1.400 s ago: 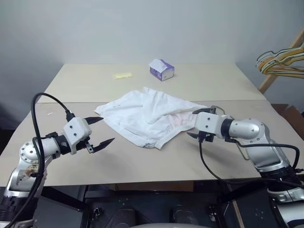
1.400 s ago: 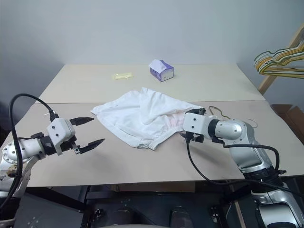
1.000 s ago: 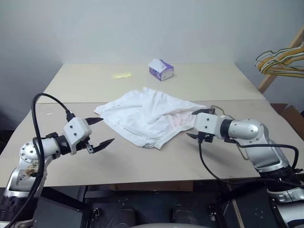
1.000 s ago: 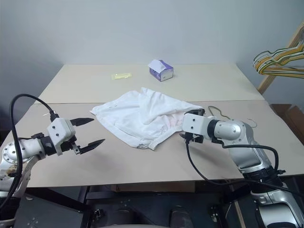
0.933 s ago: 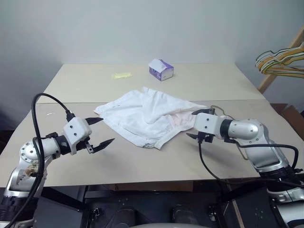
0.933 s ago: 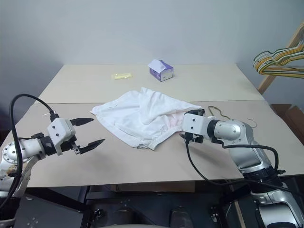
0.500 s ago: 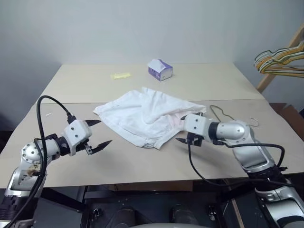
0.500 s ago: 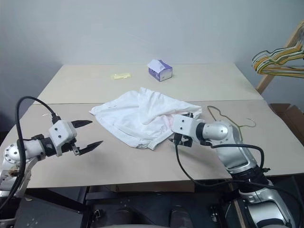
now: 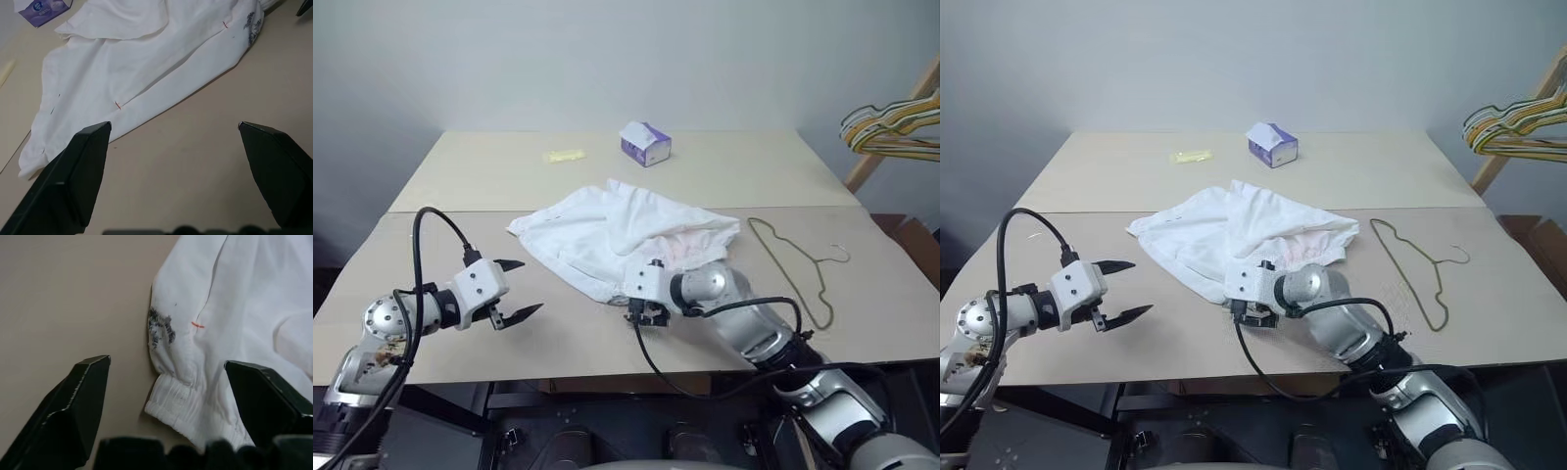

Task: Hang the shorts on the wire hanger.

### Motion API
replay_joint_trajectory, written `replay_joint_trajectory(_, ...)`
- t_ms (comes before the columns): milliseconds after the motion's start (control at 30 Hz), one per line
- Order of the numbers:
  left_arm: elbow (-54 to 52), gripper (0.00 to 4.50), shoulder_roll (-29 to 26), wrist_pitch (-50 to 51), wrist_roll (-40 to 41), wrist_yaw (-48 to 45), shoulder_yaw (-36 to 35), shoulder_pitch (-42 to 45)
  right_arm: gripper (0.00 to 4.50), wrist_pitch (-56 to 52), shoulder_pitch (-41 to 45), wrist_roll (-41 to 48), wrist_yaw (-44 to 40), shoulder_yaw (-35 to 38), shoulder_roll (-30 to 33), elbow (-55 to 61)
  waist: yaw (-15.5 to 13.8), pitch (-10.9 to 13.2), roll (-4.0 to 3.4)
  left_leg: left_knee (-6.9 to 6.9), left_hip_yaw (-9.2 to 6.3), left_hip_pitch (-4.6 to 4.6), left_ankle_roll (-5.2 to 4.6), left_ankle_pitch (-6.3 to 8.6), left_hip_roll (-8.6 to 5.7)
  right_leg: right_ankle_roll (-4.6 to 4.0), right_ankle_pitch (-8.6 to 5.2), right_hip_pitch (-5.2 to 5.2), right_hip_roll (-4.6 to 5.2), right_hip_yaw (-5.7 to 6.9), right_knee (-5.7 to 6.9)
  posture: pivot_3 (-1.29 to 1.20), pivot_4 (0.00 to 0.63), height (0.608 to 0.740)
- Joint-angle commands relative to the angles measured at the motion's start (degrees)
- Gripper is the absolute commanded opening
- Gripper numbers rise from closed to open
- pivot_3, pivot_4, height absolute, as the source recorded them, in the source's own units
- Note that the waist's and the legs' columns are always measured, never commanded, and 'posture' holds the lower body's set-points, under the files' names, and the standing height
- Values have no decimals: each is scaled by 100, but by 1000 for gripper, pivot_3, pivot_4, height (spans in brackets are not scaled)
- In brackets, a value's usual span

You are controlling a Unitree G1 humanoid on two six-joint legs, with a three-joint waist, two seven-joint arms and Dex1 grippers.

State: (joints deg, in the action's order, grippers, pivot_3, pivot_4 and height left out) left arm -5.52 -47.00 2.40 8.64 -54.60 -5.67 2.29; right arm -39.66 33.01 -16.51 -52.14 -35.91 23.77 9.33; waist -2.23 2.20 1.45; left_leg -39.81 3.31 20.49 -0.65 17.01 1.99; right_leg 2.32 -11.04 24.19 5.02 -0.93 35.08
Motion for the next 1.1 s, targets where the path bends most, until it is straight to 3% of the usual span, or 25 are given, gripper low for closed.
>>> replay_joint_trajectory(33, -152, 4500, -76, -42, -23, 49, -69, 25, 3198, -117, 223, -444, 200, -272, 8, -73, 7, 0, 0, 0, 0, 0, 0, 0, 0, 0, 0, 0, 0, 0, 0, 95, 0, 740)
replay_joint_trajectory(333, -160, 4500, -32, -64, -99, 117, -51, 37, 130, -70, 212, -797, 303, -494, -10, -132, 13, -1, 0, 3, -2, -4, 4, -2, 1, -1, 0, 0, -2, 1, 3, 97, 0, 740)
replay_joint_trajectory(500, 2, 4500, -125, -181, -222, 36, 27, 134, 55, 1135, -96, -749, 204, -298, 754, 469, -7, 0, 0, 2, -2, 0, 4, -2, 0, 0, -1, -1, 2, 6, -1, 82, 0, 740)
replay_joint_trajectory(567, 242, 4500, -241, -355, -402, -71, 146, 242, 55, 2104, -335, -464, 27, -56, 1339, 770, -13, 0, -1, 3, -2, 2, 4, -2, -2, 0, -1, 0, 5, 6, -4, 69, 0, 740)
replay_joint_trajectory(733, 1089, 4500, -415, -902, -691, -373, 516, 756, 55, 3129, -773, 131, -224, 668, 2123, 1054, 62, 0, 0, 5, -1, -3, 4, -2, -1, 2, -4, -2, 4, 9, -7, 40, 0, 740)
replay_joint_trajectory(1100, 3156, 4500, -239, -1752, -1278, -1098, 1506, 2186, 55, 4077, -1626, 935, -735, 1617, 2825, 1154, 263, -3, 5, 0, 1, -6, 4, -2, -3, 1, -4, -11, 3, 4, -9, -18, 0, 740)
